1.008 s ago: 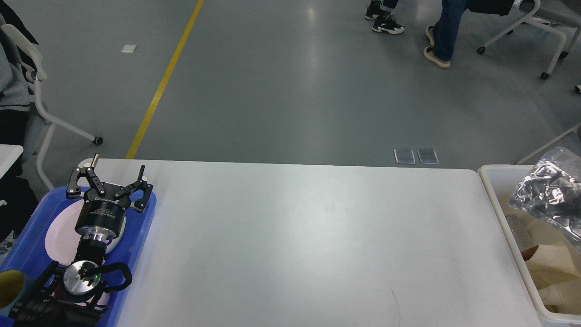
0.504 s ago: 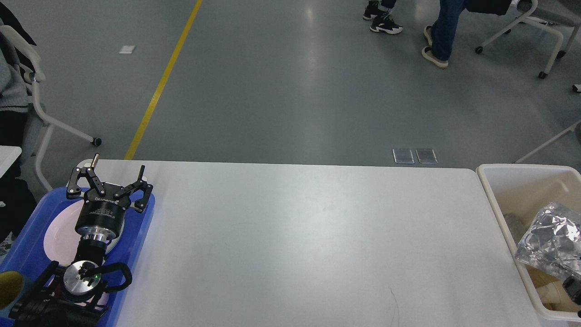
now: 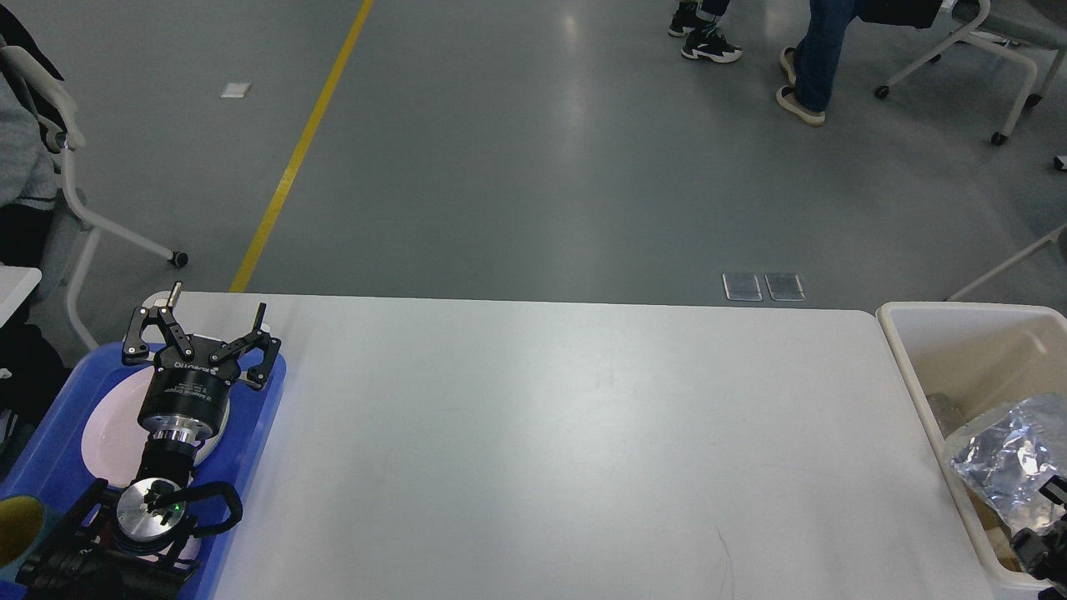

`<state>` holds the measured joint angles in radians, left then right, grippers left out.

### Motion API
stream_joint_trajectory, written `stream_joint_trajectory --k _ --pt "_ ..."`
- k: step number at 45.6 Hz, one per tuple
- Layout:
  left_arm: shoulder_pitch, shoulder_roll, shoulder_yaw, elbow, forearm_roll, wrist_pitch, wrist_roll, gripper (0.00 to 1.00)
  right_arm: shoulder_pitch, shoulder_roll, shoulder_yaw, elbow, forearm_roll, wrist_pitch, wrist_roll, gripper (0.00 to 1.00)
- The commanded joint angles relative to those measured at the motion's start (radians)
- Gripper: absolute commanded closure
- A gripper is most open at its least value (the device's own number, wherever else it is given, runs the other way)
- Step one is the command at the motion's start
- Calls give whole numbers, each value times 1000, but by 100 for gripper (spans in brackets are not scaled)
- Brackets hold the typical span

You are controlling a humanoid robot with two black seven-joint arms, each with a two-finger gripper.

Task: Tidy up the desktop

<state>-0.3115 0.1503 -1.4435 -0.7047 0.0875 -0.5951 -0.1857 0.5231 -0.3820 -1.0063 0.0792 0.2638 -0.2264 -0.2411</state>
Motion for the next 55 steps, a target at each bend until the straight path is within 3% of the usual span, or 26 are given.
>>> stream_joint_trajectory --k 1,14,18,22,28,47,55 --pt "0 0 0 -1 0 0 0 4 0 0 -2 1 0 -14 -1 0" --pt "0 0 0 -1 0 0 0 4 35 -9 9 17 3 1 -1 0" --pt "0 0 -1 1 0 1 0 4 103 -15 11 39 5 74 -4 0" --pt "0 0 0 1 0 0 0 4 202 -66 11 95 5 211 -6 0" --pt "0 0 0 -1 0 0 0 4 395 -153 -11 253 -8 384 -10 0" --pt "0 0 0 -1 0 0 0 4 1028 -170 -164 804 -176 671 -41 0" --pt "0 0 0 -1 0 0 0 4 1160 -164 -98 903 -172 693 -35 0"
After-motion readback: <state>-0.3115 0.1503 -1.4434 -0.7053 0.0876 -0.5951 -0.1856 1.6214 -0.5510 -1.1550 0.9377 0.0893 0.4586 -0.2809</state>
